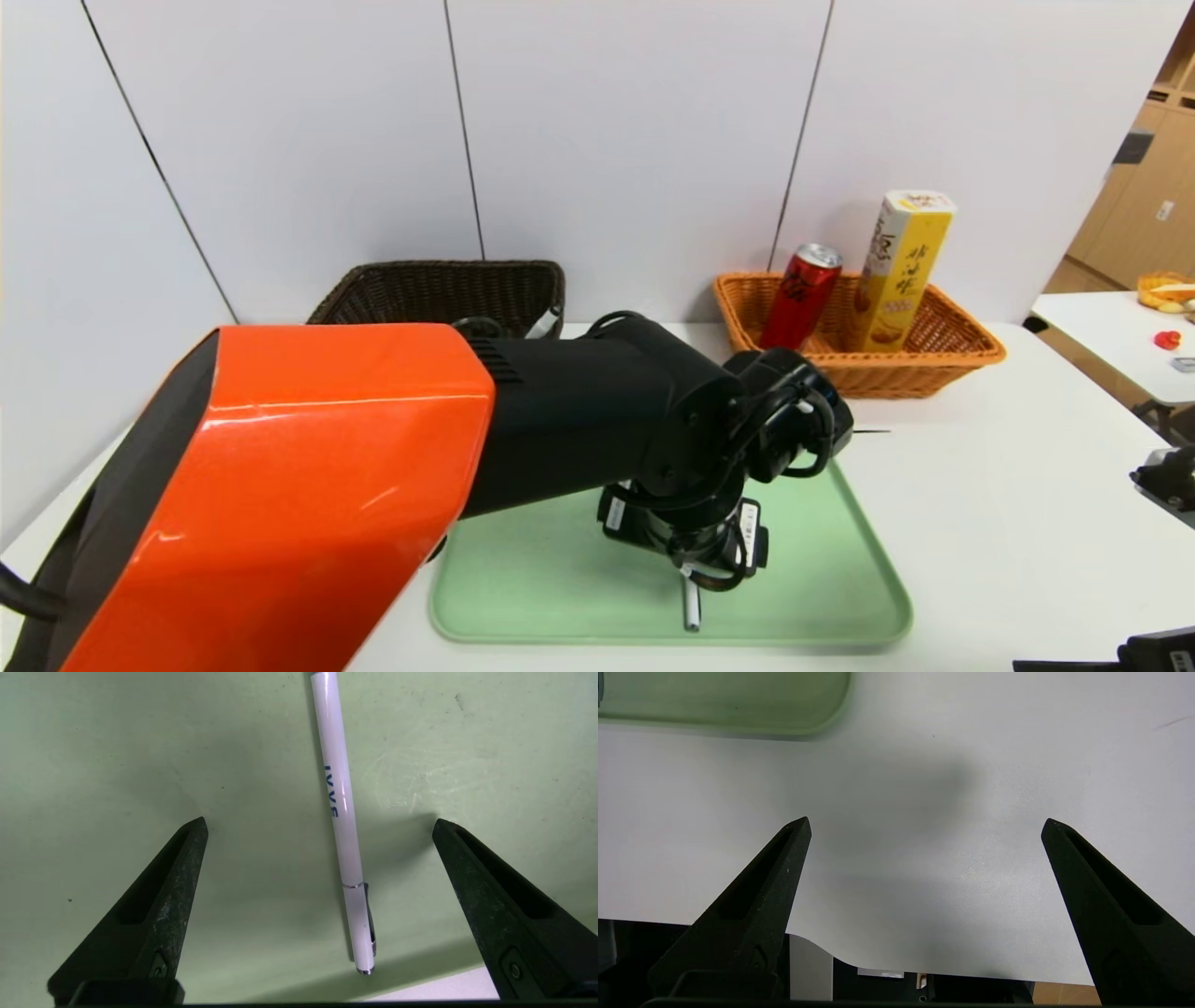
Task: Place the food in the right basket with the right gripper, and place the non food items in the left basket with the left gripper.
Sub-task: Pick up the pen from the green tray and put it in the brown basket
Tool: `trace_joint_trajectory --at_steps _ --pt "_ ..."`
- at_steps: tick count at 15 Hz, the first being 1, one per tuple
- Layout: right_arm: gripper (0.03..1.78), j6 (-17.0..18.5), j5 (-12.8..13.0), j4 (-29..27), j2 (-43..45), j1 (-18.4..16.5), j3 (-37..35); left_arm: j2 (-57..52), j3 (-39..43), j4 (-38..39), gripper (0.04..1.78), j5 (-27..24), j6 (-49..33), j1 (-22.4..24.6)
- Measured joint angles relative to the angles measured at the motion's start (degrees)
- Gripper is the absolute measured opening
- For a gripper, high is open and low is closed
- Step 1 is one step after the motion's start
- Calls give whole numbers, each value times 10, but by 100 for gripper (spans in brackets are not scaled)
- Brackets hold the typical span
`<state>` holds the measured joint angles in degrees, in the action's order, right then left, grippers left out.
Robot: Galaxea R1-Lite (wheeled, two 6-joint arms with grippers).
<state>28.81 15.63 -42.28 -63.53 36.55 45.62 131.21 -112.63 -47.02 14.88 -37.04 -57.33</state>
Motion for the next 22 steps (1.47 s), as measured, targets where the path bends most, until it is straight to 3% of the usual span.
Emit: trace_joint_trajectory --at_steps 3,7,8,9,14,18,20,22 --pt "171 -3 0 0 4 0 -2 4 0 -1 121 2 -1 1" --pt "171 -4 0 0 7 2 -4 6 0 -3 79 -1 -3 0" --pt "171 -4 0 0 8 2 -4 6 0 -2 58 -3 -4 0" --pt "171 -4 0 0 9 2 -4 6 0 -2 4 -7 -4 0" --pt "171 -4 0 -1 18 2 -9 2 1 11 5 -38 -6 -1" --pt "171 -4 0 -1 26 2 -19 -42 1 99 5 -48 -10 15" --pt "171 -6 0 -1 30 3 -21 -87 0 163 5 -71 -20 47" --pt "171 -10 0 -1 32 2 -22 -134 0 201 5 -85 -25 108"
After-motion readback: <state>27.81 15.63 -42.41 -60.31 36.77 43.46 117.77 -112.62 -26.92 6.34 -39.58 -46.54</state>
